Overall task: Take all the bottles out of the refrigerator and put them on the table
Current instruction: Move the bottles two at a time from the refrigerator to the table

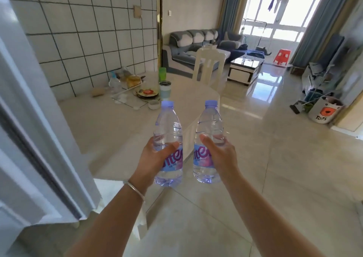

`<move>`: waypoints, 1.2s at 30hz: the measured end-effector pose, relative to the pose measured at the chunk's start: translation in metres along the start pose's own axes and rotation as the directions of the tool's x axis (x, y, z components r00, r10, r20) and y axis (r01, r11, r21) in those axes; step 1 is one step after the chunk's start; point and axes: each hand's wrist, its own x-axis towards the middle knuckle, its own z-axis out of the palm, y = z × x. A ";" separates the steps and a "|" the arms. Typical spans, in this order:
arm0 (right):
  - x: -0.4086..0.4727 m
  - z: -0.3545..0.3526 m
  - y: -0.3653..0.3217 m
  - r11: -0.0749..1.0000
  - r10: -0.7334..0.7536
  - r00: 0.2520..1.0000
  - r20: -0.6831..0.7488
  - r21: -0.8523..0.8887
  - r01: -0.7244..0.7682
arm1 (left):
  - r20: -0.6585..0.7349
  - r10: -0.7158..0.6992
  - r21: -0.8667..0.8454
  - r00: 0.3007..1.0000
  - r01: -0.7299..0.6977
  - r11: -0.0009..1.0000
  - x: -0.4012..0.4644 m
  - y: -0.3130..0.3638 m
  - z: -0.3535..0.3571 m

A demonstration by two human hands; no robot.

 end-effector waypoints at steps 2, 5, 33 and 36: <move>0.035 0.020 0.000 1.000 0.010 0.998 0.054 0.026 -0.011 | -0.050 -0.006 -0.008 0.999 0.005 1.000 0.030 -0.002 -0.005; 0.084 0.054 0.001 1.000 0.017 0.989 0.149 0.018 -0.020 | -0.142 -0.004 -0.022 0.990 0.000 1.000 0.073 -0.006 -0.013; 0.310 0.526 -0.016 0.960 0.100 0.509 0.855 -0.217 0.176 | -0.892 -0.158 -0.033 0.423 0.289 0.957 0.347 -0.069 -0.301; 0.307 0.588 -0.020 0.951 0.109 0.479 0.871 -0.232 0.205 | -0.920 -0.153 -0.044 0.362 0.291 0.956 0.373 -0.069 -0.350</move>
